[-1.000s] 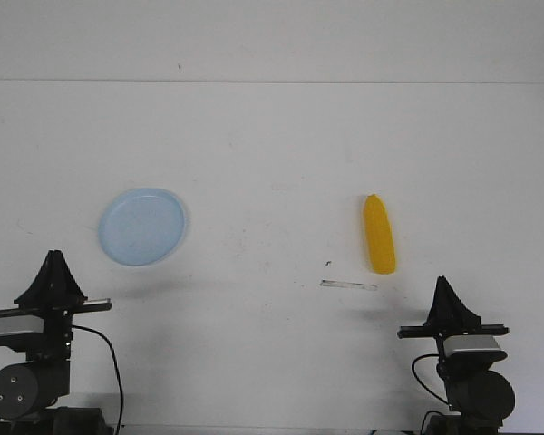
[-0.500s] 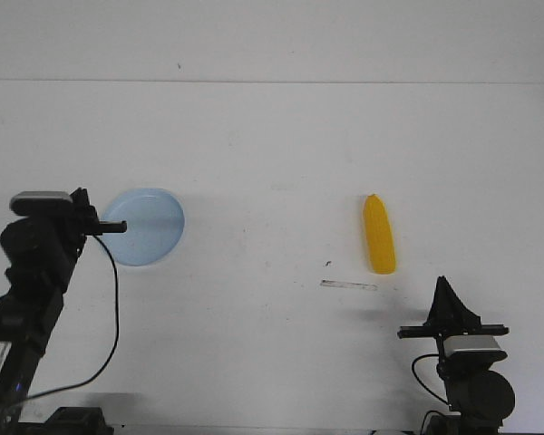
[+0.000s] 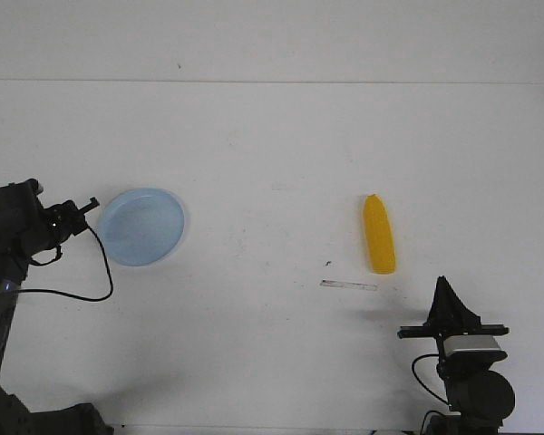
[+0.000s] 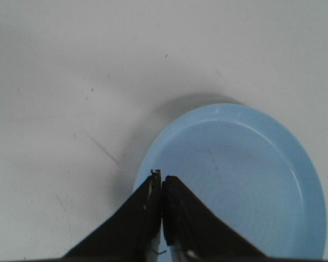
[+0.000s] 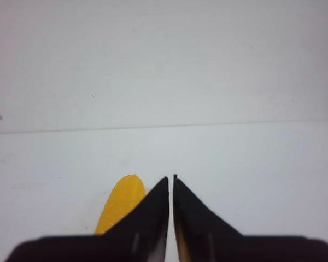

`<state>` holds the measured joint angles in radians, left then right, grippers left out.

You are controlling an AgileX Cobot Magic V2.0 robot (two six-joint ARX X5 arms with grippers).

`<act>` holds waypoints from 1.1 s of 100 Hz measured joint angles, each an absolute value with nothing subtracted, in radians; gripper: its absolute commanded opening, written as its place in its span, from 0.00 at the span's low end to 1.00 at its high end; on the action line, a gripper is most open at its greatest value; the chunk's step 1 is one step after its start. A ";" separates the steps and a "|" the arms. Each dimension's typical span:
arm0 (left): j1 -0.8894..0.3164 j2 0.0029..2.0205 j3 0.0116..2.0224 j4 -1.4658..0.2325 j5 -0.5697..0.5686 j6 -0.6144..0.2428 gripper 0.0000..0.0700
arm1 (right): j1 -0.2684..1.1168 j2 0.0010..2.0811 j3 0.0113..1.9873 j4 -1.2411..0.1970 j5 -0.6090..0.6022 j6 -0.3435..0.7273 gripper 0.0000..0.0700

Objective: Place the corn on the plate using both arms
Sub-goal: 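Lower the left gripper onto the plate rim nearest it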

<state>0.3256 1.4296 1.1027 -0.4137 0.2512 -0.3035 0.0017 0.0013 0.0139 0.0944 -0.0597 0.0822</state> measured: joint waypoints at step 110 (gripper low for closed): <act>0.345 1.639 1.103 -0.505 0.397 -0.332 0.28 | 0.002 0.001 0.014 0.094 -0.060 0.082 0.02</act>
